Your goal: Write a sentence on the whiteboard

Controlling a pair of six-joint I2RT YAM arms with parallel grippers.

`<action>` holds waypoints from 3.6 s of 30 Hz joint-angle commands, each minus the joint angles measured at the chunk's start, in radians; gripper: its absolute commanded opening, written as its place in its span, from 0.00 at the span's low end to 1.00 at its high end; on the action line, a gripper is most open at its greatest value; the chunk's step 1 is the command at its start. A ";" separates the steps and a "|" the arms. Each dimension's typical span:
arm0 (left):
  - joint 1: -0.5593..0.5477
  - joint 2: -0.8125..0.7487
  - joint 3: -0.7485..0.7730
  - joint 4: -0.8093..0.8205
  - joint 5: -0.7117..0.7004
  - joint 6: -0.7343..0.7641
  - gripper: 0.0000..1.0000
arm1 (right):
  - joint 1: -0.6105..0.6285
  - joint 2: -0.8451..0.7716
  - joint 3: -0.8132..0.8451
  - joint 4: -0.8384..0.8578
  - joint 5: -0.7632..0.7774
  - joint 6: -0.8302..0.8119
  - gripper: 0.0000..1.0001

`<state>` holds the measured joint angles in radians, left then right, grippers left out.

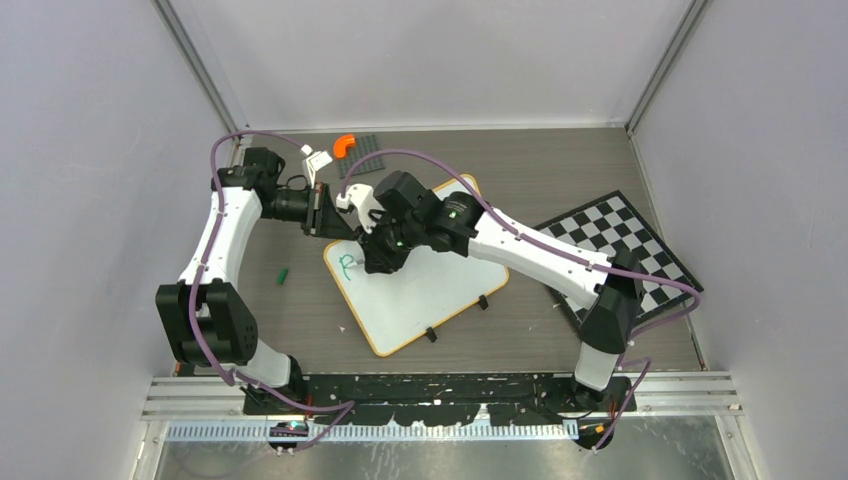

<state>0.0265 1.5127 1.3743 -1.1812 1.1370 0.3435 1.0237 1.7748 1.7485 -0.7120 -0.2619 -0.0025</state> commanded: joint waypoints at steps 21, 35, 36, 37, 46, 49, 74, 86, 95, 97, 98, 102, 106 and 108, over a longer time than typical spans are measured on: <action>-0.002 -0.023 0.005 -0.007 -0.003 -0.024 0.00 | -0.050 -0.085 -0.098 0.017 0.037 -0.002 0.00; -0.002 -0.025 0.001 -0.003 -0.001 -0.025 0.00 | -0.011 -0.042 -0.064 0.023 0.013 0.002 0.00; -0.002 -0.026 0.000 -0.003 -0.001 -0.026 0.00 | -0.010 -0.038 -0.060 0.026 0.013 0.002 0.00; -0.002 -0.027 -0.001 -0.004 -0.003 -0.026 0.00 | -0.008 -0.034 -0.052 0.026 0.012 0.002 0.00; -0.002 -0.022 0.007 -0.009 -0.008 -0.023 0.00 | 0.020 -0.004 0.009 0.020 -0.001 0.001 0.00; -0.002 -0.022 0.009 -0.010 -0.011 -0.022 0.00 | 0.020 -0.025 -0.012 0.027 -0.024 -0.011 0.00; -0.002 -0.024 0.011 -0.017 -0.015 -0.023 0.00 | -0.042 -0.093 -0.066 0.031 0.008 -0.017 0.00; -0.002 -0.021 0.014 -0.017 -0.016 -0.021 0.00 | -0.054 -0.064 -0.063 0.042 0.021 -0.024 0.00; -0.002 -0.017 0.014 -0.017 -0.016 -0.021 0.00 | -0.100 -0.108 -0.108 0.023 0.024 -0.030 0.00; -0.002 -0.018 0.014 -0.019 -0.015 -0.022 0.00 | -0.108 -0.118 -0.121 0.020 0.025 -0.034 0.00; -0.002 -0.018 0.014 -0.018 -0.016 -0.023 0.00 | -0.112 -0.121 -0.125 0.018 0.026 -0.037 0.00; -0.002 -0.016 0.014 -0.017 -0.018 -0.023 0.00 | -0.122 -0.127 -0.124 0.013 0.026 -0.043 0.00; -0.002 -0.014 0.016 -0.015 -0.019 -0.026 0.00 | -0.125 -0.122 -0.104 0.011 0.026 -0.045 0.00; -0.002 -0.014 0.014 -0.015 -0.019 -0.025 0.00 | -0.124 -0.116 -0.093 0.012 0.025 -0.044 0.00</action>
<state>0.0284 1.5124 1.3739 -1.1778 1.1255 0.3405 0.9123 1.6794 1.6302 -0.7292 -0.2932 -0.0284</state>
